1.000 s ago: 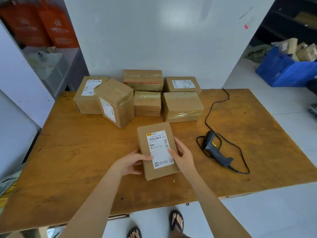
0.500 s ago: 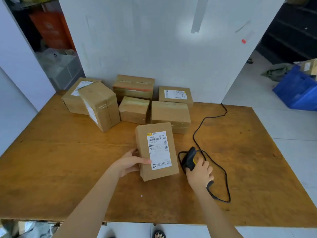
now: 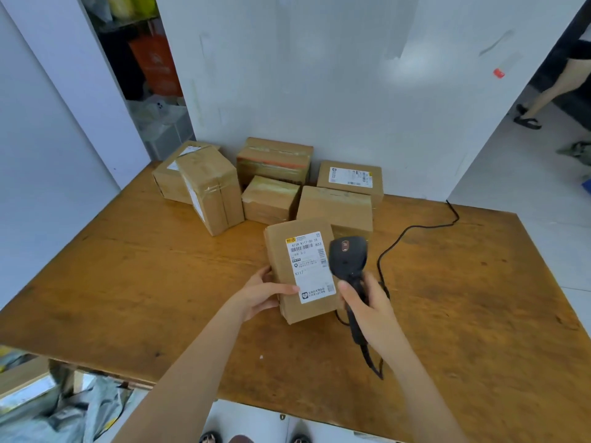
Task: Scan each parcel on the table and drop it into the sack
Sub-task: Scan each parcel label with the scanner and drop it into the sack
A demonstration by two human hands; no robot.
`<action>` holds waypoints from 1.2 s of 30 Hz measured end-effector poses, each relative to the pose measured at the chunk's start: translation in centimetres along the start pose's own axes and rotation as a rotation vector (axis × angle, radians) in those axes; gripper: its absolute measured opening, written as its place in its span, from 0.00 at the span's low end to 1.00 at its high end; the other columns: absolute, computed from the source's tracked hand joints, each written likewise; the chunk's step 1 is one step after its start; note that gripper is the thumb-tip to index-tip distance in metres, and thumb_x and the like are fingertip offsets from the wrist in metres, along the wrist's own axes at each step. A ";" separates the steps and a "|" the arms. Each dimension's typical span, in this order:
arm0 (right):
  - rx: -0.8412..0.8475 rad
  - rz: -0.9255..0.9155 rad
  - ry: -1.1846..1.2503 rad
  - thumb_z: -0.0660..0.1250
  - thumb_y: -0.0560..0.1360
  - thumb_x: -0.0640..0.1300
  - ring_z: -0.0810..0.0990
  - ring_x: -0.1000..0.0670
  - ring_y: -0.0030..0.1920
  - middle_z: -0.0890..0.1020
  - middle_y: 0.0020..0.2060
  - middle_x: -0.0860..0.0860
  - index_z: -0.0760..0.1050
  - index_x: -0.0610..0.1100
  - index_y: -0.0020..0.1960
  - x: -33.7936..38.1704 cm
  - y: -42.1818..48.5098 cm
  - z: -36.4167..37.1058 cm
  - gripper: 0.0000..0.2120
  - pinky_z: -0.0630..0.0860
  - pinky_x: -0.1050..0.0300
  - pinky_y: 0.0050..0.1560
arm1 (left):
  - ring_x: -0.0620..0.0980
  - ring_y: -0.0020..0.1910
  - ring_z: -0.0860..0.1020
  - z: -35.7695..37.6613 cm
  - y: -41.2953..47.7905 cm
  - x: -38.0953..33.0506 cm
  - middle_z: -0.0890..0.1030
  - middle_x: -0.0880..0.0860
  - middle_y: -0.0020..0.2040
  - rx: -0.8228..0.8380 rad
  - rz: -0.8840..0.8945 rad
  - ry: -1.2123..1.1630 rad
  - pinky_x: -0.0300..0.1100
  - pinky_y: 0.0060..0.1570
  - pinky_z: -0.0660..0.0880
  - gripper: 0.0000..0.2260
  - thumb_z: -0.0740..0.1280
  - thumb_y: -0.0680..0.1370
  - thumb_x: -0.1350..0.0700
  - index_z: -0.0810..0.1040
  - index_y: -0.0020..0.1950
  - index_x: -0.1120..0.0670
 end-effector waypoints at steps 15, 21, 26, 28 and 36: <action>0.187 0.085 0.141 0.63 0.76 0.52 0.77 0.54 0.32 0.81 0.33 0.50 0.71 0.41 0.56 1.7 -1.9 1.8 0.16 0.75 0.61 0.38 | 0.51 0.60 0.74 0.8 0.7 0.5 0.74 0.43 0.55 -0.040 0.025 0.011 0.53 0.61 0.76 0.58 0.84 0.53 0.59 0.57 0.77 0.49; 0.166 0.103 0.132 0.63 0.77 0.50 0.78 0.55 0.32 0.82 0.34 0.50 0.71 0.42 0.56 1.4 -1.7 1.7 0.13 0.76 0.64 0.37 | 0.50 0.58 0.74 0.8 1.0 0.5 0.75 0.43 0.55 -0.048 0.015 0.006 0.53 0.59 0.76 0.55 0.83 0.56 0.61 0.57 0.77 0.49; -0.071 0.095 0.020 0.68 0.76 0.50 0.81 0.59 0.38 0.83 0.41 0.56 0.69 0.50 0.58 -0.9 -1.0 0.6 0.13 0.76 0.66 0.40 | 0.53 0.65 0.73 0.5 0.7 0.5 0.74 0.50 0.65 -0.066 0.020 -0.018 0.58 0.63 0.74 0.54 0.83 0.58 0.63 0.56 0.78 0.50; -0.206 0.114 -0.130 0.69 0.75 0.50 0.80 0.59 0.45 0.81 0.50 0.56 0.67 0.49 0.61 -2.4 -0.3 -0.2 0.18 0.73 0.67 0.43 | 0.53 0.63 0.75 -0.1 0.3 0.5 0.74 0.50 0.66 -0.078 0.028 -0.046 0.55 0.60 0.77 0.55 0.83 0.58 0.63 0.55 0.78 0.49; -0.164 0.306 -0.695 0.71 0.74 0.51 0.74 0.39 0.59 0.73 0.60 0.39 0.66 0.37 0.64 -8.9 2.9 -0.1 0.27 0.75 0.46 0.55 | 0.55 0.64 0.75 -3.2 -2.4 1.3 0.75 0.53 0.66 -0.148 0.059 -0.127 0.60 0.62 0.74 0.57 0.83 0.58 0.62 0.54 0.78 0.41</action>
Point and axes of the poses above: each hand's wrist, its own y-axis towards the middle knuckle, its own z-axis out of the palm, x = y × z, the point moved 2 cm from there along y, towards the middle knuckle
